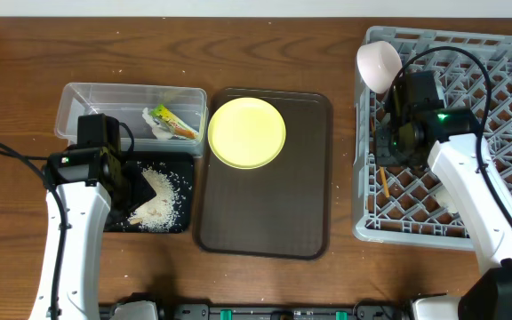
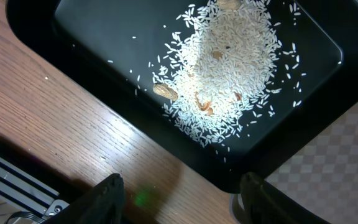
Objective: Sort waste into correct bins and load items into the dishwasher rack
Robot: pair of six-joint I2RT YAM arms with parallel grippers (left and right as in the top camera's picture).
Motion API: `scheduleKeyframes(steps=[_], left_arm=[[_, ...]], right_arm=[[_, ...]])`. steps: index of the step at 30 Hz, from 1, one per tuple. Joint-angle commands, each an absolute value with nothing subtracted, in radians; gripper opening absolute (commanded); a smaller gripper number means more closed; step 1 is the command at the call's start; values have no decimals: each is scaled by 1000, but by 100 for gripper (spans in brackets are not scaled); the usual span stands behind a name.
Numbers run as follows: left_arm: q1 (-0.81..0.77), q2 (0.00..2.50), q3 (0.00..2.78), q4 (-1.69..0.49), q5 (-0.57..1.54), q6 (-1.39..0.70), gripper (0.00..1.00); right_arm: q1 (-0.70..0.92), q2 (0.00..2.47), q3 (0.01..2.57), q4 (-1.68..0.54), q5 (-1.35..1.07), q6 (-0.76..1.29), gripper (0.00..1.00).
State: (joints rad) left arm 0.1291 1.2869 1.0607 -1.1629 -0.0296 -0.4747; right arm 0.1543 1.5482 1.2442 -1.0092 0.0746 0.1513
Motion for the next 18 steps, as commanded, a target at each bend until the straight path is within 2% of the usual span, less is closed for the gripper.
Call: scheduleKeyframes(steps=[1, 8, 13, 18], left_arm=[[133, 1279, 1056, -1166, -34, -484, 63], [133, 1279, 1056, -1166, -34, -484, 63], [133, 1279, 1056, -1166, -34, -485, 63], [133, 1279, 1056, -1166, -34, -485, 63]], right_arm=[[151, 1551, 1248, -1010, 65, 144, 31], [158, 1550, 1248, -965, -53, 141, 33], [212, 1549, 1249, -841, -210, 142, 37], [313, 1552, 1248, -665, -217, 179, 39]])
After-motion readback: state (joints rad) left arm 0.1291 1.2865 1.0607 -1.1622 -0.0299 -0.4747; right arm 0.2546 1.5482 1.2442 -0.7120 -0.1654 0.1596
